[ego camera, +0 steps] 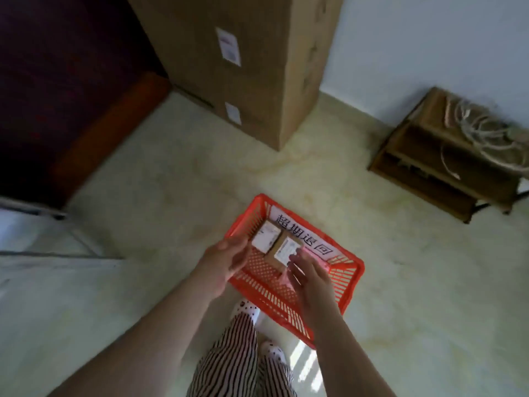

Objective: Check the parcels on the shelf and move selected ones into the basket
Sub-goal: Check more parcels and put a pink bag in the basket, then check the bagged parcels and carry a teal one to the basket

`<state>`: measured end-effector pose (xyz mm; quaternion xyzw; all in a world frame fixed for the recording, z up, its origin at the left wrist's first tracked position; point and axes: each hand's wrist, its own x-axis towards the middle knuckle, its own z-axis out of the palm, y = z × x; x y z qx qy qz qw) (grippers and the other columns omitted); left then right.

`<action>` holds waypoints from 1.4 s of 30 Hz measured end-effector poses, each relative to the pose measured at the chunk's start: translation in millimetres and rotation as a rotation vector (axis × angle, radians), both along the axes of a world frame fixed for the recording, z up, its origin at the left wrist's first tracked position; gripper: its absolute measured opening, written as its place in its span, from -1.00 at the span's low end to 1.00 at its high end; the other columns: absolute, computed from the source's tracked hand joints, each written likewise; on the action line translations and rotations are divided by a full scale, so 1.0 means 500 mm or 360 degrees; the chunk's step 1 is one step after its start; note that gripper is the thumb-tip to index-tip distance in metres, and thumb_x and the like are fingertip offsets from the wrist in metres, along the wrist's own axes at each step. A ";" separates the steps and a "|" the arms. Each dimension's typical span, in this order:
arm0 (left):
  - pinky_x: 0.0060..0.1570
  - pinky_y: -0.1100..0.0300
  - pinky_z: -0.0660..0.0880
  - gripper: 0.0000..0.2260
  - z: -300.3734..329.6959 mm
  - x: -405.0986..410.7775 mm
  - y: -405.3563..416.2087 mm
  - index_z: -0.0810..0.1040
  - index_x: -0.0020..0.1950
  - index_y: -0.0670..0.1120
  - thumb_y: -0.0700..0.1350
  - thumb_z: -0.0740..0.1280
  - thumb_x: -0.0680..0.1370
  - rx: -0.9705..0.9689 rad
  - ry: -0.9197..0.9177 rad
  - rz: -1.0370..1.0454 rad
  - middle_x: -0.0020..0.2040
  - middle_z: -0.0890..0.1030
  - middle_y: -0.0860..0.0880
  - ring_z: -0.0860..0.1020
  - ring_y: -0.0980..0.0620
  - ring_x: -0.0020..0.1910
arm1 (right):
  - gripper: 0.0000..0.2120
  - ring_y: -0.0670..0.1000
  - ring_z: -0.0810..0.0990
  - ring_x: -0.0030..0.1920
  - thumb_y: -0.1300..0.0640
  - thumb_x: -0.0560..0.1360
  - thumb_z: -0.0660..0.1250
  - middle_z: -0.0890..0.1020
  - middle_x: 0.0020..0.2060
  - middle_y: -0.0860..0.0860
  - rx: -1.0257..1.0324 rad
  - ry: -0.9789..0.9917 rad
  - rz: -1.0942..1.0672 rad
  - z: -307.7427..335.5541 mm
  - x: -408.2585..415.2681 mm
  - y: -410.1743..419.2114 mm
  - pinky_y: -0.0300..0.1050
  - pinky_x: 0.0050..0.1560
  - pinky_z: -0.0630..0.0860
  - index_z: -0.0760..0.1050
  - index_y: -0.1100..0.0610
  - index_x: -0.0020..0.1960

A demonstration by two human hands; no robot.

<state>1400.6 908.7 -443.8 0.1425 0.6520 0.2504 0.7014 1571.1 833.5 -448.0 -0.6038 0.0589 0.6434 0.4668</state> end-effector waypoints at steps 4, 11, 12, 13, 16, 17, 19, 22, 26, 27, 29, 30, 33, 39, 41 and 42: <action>-0.06 0.21 0.54 -0.87 0.248 -0.148 -0.029 0.58 0.02 -0.10 -0.27 0.27 0.58 0.0301 -0.0127 0.0409 -0.17 0.69 -0.01 0.60 0.06 -0.14 | -0.86 -0.01 0.71 -0.17 0.20 0.53 0.36 0.71 -0.11 0.10 0.0310 -0.0036 0.0387 0.240 -0.103 0.055 -0.17 -0.18 0.63 0.62 0.15 0.07; -0.13 0.31 0.58 -0.84 0.529 -0.415 -0.224 0.53 0.15 -0.09 -0.22 0.24 0.61 0.0596 -0.0178 0.1052 -0.12 0.70 0.02 0.64 0.14 -0.18 | -0.84 -0.01 0.65 -0.02 0.19 0.57 0.34 0.70 -0.07 0.05 0.0656 0.0102 0.1006 0.507 -0.416 0.063 -0.12 0.15 0.54 0.59 0.15 0.13; -0.16 0.32 0.58 -0.86 0.559 -0.455 -0.253 0.55 0.12 -0.09 -0.21 0.27 0.59 0.0625 -0.0162 0.1157 -0.16 0.71 0.03 0.66 0.15 -0.22 | -0.84 -0.02 0.65 -0.03 0.19 0.57 0.34 0.69 -0.07 0.04 0.0684 0.0127 0.1096 0.532 -0.465 0.053 -0.15 0.12 0.55 0.59 0.14 0.14; -0.15 0.31 0.58 -0.88 0.589 -0.495 -0.281 0.55 0.10 -0.08 -0.20 0.28 0.59 0.0662 -0.0147 0.1251 -0.16 0.71 0.04 0.66 0.15 -0.22 | -0.84 -0.03 0.65 -0.04 0.19 0.56 0.35 0.69 -0.07 0.04 0.0707 0.0140 0.1185 0.555 -0.514 0.044 -0.17 0.08 0.55 0.59 0.14 0.13; -0.01 0.24 0.57 -0.88 0.664 -0.610 -0.372 0.56 0.10 -0.07 -0.16 0.30 0.58 0.0759 -0.0087 0.1457 0.00 0.65 0.02 0.61 0.11 -0.04 | -0.92 -0.07 0.64 -0.10 0.19 0.56 0.35 0.68 -0.11 0.00 0.0750 0.0165 0.1448 0.623 -0.657 0.000 -0.22 -0.04 0.55 0.59 0.09 0.03; 0.00 0.23 0.55 -0.89 0.684 -0.645 -0.400 0.58 0.08 -0.06 -0.16 0.31 0.58 0.0790 -0.0079 0.1508 0.02 0.64 0.02 0.60 0.09 0.00 | -0.93 -0.08 0.65 -0.12 0.19 0.56 0.36 0.69 -0.12 -0.01 0.0769 0.0173 0.1520 0.642 -0.701 -0.015 -0.23 -0.06 0.56 0.60 0.08 0.02; -0.02 0.25 0.52 -0.90 0.713 -0.717 -0.453 0.59 0.06 -0.05 -0.16 0.32 0.57 0.0860 -0.0069 0.1620 0.01 0.65 0.02 0.60 0.09 0.01 | -0.91 -0.08 0.66 -0.10 0.15 0.54 0.39 0.70 -0.10 -0.01 0.0816 0.0198 0.1663 0.670 -0.791 -0.047 -0.20 -0.02 0.56 0.61 0.08 0.03; -0.04 0.27 0.51 -0.91 0.743 -0.824 -0.520 0.59 0.04 -0.04 -0.16 0.32 0.57 0.0958 -0.0071 0.1794 -0.03 0.64 0.03 0.59 0.11 -0.04 | -0.84 -0.04 0.66 -0.04 0.10 0.53 0.41 0.71 -0.05 0.00 0.0844 0.0239 0.1826 0.705 -0.932 -0.097 -0.16 0.01 0.57 0.61 0.10 0.09; -0.07 0.29 0.52 -0.92 0.769 -0.979 -0.601 0.60 0.02 -0.05 -0.15 0.34 0.56 0.1006 -0.0077 0.1967 -0.06 0.64 0.02 0.59 0.11 -0.08 | -0.82 -0.01 0.67 -0.06 0.10 0.51 0.43 0.71 -0.06 0.03 0.0825 0.0310 0.1897 0.739 -1.128 -0.170 -0.15 -0.03 0.58 0.61 0.12 0.09; -0.08 0.29 0.52 -0.93 0.776 -1.022 -0.619 0.60 0.01 -0.06 -0.16 0.34 0.56 0.1010 -0.0079 0.2003 -0.06 0.64 0.02 0.59 0.11 -0.09 | -0.80 0.00 0.66 -0.05 0.09 0.51 0.43 0.71 -0.05 0.04 0.0820 0.0327 0.1901 0.744 -1.178 -0.189 -0.14 -0.01 0.59 0.60 0.13 0.11; -0.08 0.29 0.52 -0.94 0.794 -1.115 -0.655 0.60 0.00 -0.07 -0.17 0.34 0.56 0.1019 -0.0072 0.2051 -0.07 0.64 0.01 0.58 0.11 -0.10 | -0.78 0.02 0.65 -0.04 0.08 0.52 0.42 0.70 -0.04 0.05 0.0821 0.0354 0.1910 0.758 -1.285 -0.229 -0.13 0.01 0.58 0.59 0.14 0.13; -0.08 0.29 0.52 -0.94 0.805 -1.162 -0.673 0.60 -0.01 -0.08 -0.17 0.34 0.56 0.1029 -0.0067 0.2078 -0.07 0.64 0.00 0.58 0.11 -0.10 | -0.78 0.02 0.64 -0.03 0.07 0.52 0.42 0.69 -0.04 0.05 0.0818 0.0349 0.1921 0.769 -1.338 -0.249 -0.13 0.00 0.58 0.58 0.13 0.12; -0.09 0.30 0.51 -0.94 0.838 -1.289 -0.723 0.59 -0.02 -0.07 -0.17 0.32 0.57 0.1056 -0.0028 0.2130 -0.07 0.62 -0.01 0.57 0.10 -0.10 | -0.84 0.01 0.63 -0.05 0.04 0.52 0.41 0.67 -0.03 0.04 0.0776 0.0337 0.1906 0.802 -1.482 -0.304 -0.14 -0.04 0.57 0.58 0.09 0.05; 0.01 0.20 0.49 -0.94 0.864 -1.473 -0.751 0.57 -0.06 -0.04 -0.09 0.41 0.51 0.0973 0.0028 0.2164 -0.05 0.56 -0.04 0.54 0.08 -0.10 | -0.84 0.01 0.60 -0.14 0.02 0.50 0.44 0.64 -0.09 0.06 0.0690 0.0311 0.1893 0.837 -1.680 -0.353 -0.14 -0.08 0.57 0.56 0.09 -0.02; 0.07 0.17 0.48 -0.86 0.860 -1.526 -0.743 0.56 -0.05 -0.06 -0.05 0.45 0.48 0.0913 0.0056 0.2183 -0.04 0.54 -0.06 0.53 0.04 -0.06 | -0.82 0.02 0.59 -0.16 0.02 0.50 0.44 0.63 -0.11 0.07 0.0650 0.0279 0.1883 0.840 -1.742 -0.355 -0.13 -0.08 0.56 0.54 0.11 -0.05; 0.08 0.16 0.48 -0.83 0.856 -1.558 -0.738 0.56 -0.05 -0.07 -0.04 0.47 0.46 0.0892 0.0076 0.2197 -0.04 0.53 -0.06 0.52 0.02 -0.03 | -0.81 0.02 0.58 -0.17 0.01 0.49 0.45 0.62 -0.12 0.08 0.0630 0.0265 0.1877 0.838 -1.778 -0.354 -0.12 -0.08 0.56 0.52 0.12 -0.06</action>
